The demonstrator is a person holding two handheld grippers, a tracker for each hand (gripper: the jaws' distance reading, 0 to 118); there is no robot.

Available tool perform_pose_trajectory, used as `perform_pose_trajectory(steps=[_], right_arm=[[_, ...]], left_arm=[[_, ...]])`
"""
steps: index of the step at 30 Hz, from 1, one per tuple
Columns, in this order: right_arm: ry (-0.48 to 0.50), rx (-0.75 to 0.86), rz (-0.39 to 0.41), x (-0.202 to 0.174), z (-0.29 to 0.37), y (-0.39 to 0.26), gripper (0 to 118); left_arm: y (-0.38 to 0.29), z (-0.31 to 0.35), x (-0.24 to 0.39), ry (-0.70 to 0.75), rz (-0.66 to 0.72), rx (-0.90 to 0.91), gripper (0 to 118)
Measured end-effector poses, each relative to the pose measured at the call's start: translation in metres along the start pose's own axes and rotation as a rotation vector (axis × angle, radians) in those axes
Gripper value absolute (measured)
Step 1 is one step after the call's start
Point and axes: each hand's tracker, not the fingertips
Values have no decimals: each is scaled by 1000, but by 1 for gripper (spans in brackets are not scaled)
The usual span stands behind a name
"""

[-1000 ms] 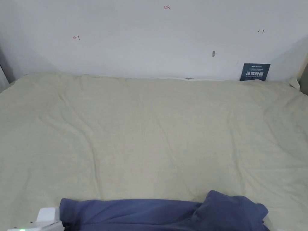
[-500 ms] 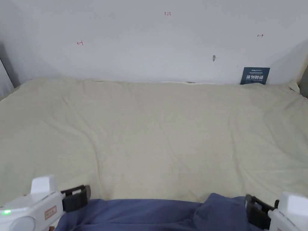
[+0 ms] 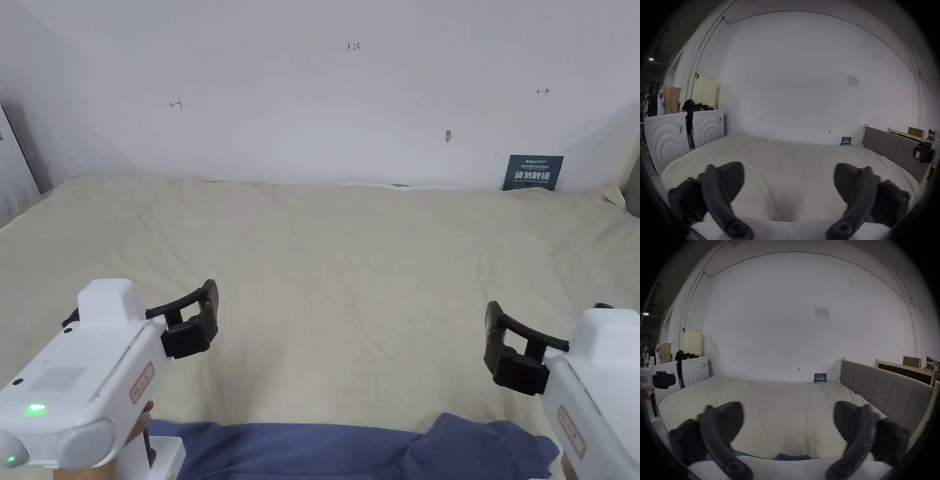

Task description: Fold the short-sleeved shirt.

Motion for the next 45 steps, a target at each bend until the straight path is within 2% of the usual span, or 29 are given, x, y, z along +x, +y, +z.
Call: perform_pose_trajectory(steps=[1, 2, 3, 4, 8, 13, 16, 20, 23, 24, 26, 33, 35, 37, 38, 39, 43, 45], right_arm=[[-6, 12, 7, -7, 5, 3, 88], [-12, 13, 16, -12, 7, 4, 64], [-19, 10, 23, -15, 7, 5, 32], [-20, 10, 21, -16, 7, 4, 3], [-30, 5, 17, -26, 10, 6, 1], [-31, 0, 2, -14, 5, 4, 2], [-32, -5, 2, -13, 5, 3, 2], [-27, -14, 3, -5, 3, 0, 2], [-23, -22, 6, -25, 27, 35, 2], [-22, -25, 7, -28, 30, 40, 2], [-20, -31, 8, -6, 4, 1, 2], [-24, -61, 15, -14, -3, -1, 2], [-26, -71, 21, -14, -8, -3, 2], [-27, -83, 23, -18, -10, -4, 2], [-30, -90, 25, -21, -11, -4, 2], [-34, -95, 24, -22, -13, -6, 2], [-38, -123, 6, -22, -15, -11, 2], [-42, -134, 8, -23, -14, -14, 2]], left_arm=[[-2, 3, 2, -11, -6, 17, 98], [-3, 4, 5, -8, -14, 17, 76], [-4, 3, 9, 5, -24, 14, 45], [-6, 3, 10, 6, -31, 14, 4], [-7, 2, 11, -25, -16, -7, 0], [-10, -1, 7, -29, -12, -32, 0], [-13, -7, -2, -46, 21, -125, 0], [-23, -23, -36, -149, 213, -308, 0], [-39, -36, -71, -235, 359, -451, 0], [-46, -40, -81, -243, 386, -489, 0], [-60, -48, -104, -252, 426, -583, 1], [-112, -54, -159, -189, 497, -741, 8], [-123, -57, -165, -202, 545, -794, 41], [-136, -62, -170, -198, 577, -858, 92], [-142, -63, -169, -183, 577, -869, 105], [-147, -65, -171, -187, 551, -861, 109], [-161, -70, -175, -149, 516, -881, 107], [-167, -74, -176, -154, 516, -891, 99]])
